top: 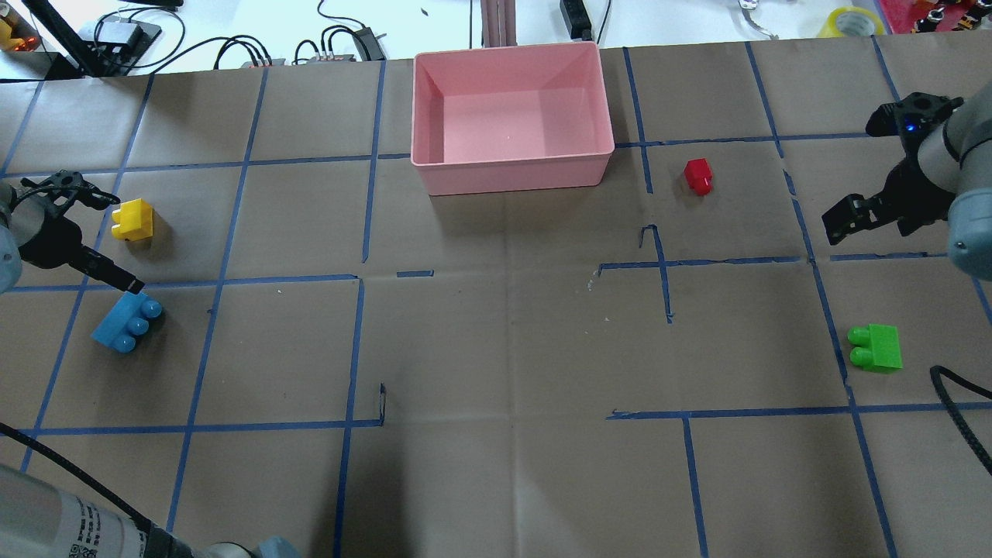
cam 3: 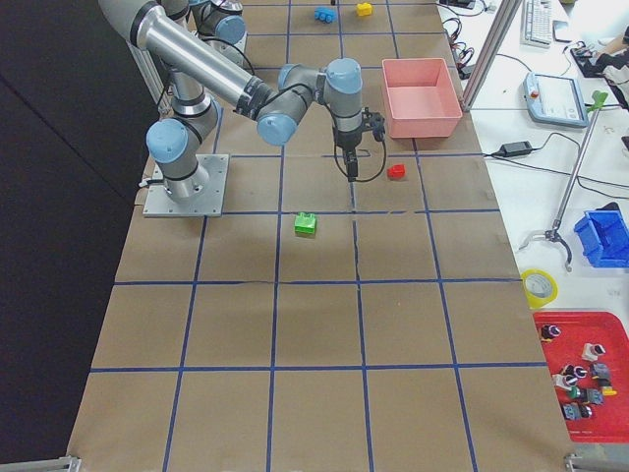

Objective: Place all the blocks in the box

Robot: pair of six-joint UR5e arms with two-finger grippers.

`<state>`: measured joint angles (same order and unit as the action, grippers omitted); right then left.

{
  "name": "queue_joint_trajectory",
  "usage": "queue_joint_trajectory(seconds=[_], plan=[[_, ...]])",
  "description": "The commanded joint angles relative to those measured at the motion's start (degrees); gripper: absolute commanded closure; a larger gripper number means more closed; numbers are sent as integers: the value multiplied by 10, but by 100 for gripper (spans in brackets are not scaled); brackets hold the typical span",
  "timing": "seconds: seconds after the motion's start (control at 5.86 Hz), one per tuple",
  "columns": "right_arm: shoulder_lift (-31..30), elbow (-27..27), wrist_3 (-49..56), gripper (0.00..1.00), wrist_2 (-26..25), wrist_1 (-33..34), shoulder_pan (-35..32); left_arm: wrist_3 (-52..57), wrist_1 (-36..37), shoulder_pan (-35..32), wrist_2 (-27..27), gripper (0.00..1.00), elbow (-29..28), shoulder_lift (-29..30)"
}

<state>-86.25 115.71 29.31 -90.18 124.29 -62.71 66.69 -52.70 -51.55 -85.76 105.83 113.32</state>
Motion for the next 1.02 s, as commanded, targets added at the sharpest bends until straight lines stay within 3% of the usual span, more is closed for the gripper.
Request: queue_joint_trajectory(seconds=[0.0,0.17,0.68,0.85], plan=[[6,58,6,0,-4,22,23,-1,51,1,0,1,41,6],[6,91,3,0,-23,79,42,5,54,2,-3,1,45,5],[11,116,4,1,-25,86,100,31,44,13,-12,1,53,-1],[27,116,4,1,-25,86,102,52,44,24,-11,6,56,6]])
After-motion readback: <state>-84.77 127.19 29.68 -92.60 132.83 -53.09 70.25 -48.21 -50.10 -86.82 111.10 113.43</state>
